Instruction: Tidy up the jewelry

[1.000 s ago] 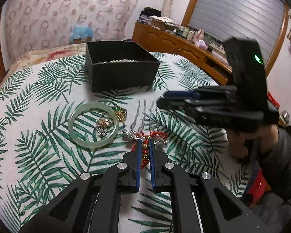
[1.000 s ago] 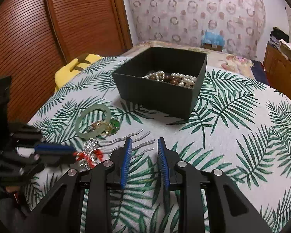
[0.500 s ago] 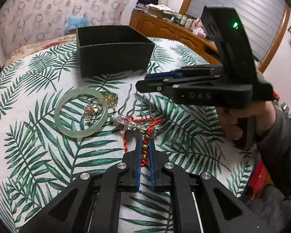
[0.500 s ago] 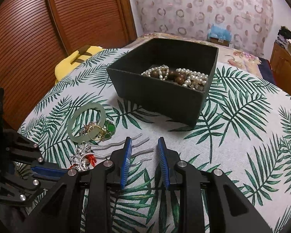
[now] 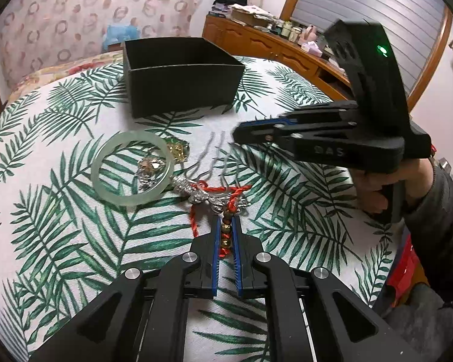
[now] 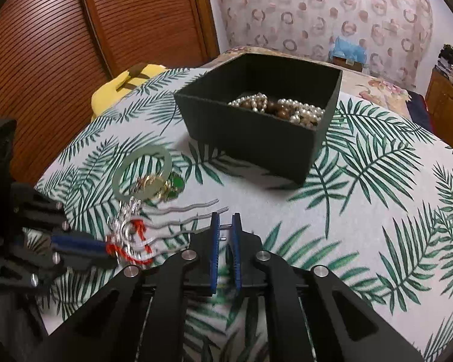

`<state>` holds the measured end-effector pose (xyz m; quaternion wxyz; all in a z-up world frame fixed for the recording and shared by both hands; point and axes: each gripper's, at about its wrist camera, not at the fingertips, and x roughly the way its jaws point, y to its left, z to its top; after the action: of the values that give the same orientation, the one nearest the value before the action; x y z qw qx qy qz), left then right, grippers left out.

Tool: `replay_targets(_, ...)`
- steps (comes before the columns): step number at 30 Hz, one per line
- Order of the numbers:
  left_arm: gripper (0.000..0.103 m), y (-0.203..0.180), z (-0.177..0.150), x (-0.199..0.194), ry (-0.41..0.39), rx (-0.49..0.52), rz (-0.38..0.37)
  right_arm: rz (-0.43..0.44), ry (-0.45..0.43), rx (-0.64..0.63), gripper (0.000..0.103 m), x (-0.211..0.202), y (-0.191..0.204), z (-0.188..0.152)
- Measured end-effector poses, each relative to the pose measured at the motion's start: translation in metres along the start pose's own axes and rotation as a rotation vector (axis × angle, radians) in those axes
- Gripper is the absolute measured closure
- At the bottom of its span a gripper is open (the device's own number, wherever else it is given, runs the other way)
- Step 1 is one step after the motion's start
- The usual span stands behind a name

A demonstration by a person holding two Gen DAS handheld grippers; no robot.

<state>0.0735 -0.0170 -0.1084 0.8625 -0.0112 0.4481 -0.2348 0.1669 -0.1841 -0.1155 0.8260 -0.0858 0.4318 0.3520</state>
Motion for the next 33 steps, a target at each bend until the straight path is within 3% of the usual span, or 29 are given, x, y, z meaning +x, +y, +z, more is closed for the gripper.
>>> replay_targets(1,0.096,0.001,-0.002,-0.002,-0.001,0.001,0.006,-0.001,0.008,-0.011,0.102,-0.002,0.001,-0.004)
replay_targets(7,0.096,0.005,-0.006,-0.008,-0.007,-0.004,0.021,0.017,0.025,-0.045,0.102,-0.017,0.010,-0.021)
replay_targets(15,0.096,0.001,-0.009,-0.012,-0.018,0.002,0.006,0.051,-0.047,-0.054,0.099,-0.025,0.030,-0.005)
replay_targets(19,0.096,0.004,-0.011,-0.013,-0.030,-0.027,0.004,0.090,-0.040,-0.084,0.080,-0.016,0.051,0.004)
replay_targets(33,0.096,0.009,-0.021,-0.022,-0.065,-0.060,-0.011,0.116,0.042,-0.112,0.073,0.011,0.082,0.016)
